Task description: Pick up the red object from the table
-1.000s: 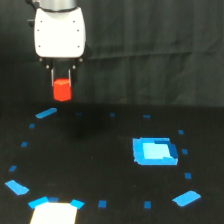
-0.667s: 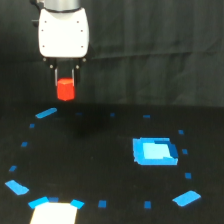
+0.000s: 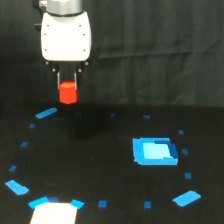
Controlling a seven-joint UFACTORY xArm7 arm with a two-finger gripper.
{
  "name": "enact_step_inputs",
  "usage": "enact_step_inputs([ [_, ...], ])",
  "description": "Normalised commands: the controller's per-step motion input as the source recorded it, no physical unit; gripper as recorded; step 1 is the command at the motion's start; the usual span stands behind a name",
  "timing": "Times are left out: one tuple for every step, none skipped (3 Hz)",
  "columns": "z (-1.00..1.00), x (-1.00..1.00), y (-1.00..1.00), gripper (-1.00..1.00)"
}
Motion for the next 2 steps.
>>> enact_step_inputs([
  [0.44, 0.13, -0.2, -1.0],
  [-0.33, -0.02, 0.14, -1.0],
])
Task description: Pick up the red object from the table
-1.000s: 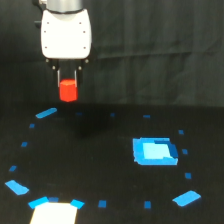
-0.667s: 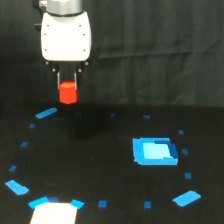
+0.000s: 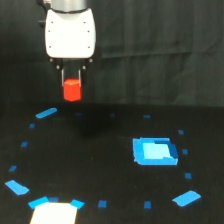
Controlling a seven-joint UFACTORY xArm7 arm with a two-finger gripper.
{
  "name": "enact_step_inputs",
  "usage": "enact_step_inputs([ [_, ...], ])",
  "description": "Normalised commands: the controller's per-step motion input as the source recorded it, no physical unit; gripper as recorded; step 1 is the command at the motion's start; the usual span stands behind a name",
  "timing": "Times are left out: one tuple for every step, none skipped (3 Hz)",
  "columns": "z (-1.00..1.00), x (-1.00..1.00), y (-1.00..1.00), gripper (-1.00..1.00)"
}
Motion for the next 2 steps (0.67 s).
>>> enact_step_inputs([
  [-0.29, -0.14, -0.22, -1.0],
  [0.14, 0.13, 0.57, -1.0],
])
